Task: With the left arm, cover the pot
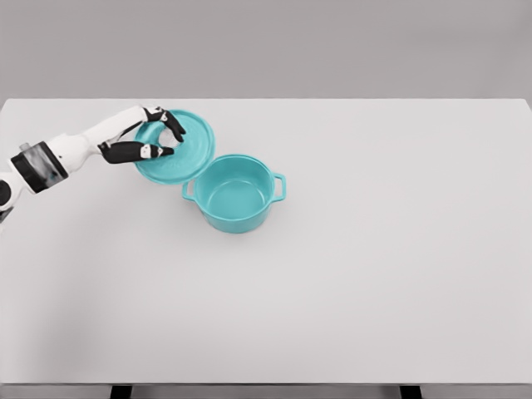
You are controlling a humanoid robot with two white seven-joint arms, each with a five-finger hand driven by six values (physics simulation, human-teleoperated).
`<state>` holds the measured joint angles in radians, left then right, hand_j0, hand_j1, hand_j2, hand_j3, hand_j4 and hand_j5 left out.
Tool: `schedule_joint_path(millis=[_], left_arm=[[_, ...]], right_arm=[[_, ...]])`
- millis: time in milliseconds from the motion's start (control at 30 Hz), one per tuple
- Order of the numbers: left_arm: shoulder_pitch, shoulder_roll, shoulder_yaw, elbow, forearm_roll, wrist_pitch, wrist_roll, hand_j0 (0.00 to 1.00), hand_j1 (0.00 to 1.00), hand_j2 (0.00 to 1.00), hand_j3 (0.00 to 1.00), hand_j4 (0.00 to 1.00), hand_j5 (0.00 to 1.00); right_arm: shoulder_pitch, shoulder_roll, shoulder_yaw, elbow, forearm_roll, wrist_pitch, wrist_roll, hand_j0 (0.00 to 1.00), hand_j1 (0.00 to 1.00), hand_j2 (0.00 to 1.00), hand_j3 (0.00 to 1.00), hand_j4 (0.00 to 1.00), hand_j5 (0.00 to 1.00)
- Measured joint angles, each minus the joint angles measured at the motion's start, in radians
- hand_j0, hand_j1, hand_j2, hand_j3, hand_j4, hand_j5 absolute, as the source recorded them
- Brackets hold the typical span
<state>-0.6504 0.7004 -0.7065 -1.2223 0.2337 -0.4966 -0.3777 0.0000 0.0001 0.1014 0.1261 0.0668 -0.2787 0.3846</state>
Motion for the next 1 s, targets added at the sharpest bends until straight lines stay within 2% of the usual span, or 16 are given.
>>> schedule_joint_path(millis=[333, 567, 1000], left_arm=[[-0.003, -0.007, -0.061, -0.025, 0.000, 0.004, -0.001, 0.44, 0.44, 0.44, 0.44, 0.44, 0.44], [-0.005, -0.015, -0.077, -0.059, -0.002, 0.004, 0.000, 0.44, 0.44, 0.44, 0.44, 0.44, 0.44], [-0.011, -0.054, -0.124, -0.063, -0.012, 0.006, 0.002, 0.44, 0.44, 0.44, 0.44, 0.44, 0.44]], right_arm=[[0.000, 0.000, 0.000, 0.000, 0.000, 0.000, 0.000, 1.00, 1.00, 1.00, 1.00, 1.00, 1.00], [-0.002, 0.000, 0.000, 0.000, 0.000, 0.000, 0.000, 1.00, 1.00, 1.00, 1.00, 1.00, 1.00], [0.000, 0.000, 0.000, 0.000, 0.000, 0.000, 0.000, 1.00, 1.00, 1.00, 1.00, 1.00, 1.00]])
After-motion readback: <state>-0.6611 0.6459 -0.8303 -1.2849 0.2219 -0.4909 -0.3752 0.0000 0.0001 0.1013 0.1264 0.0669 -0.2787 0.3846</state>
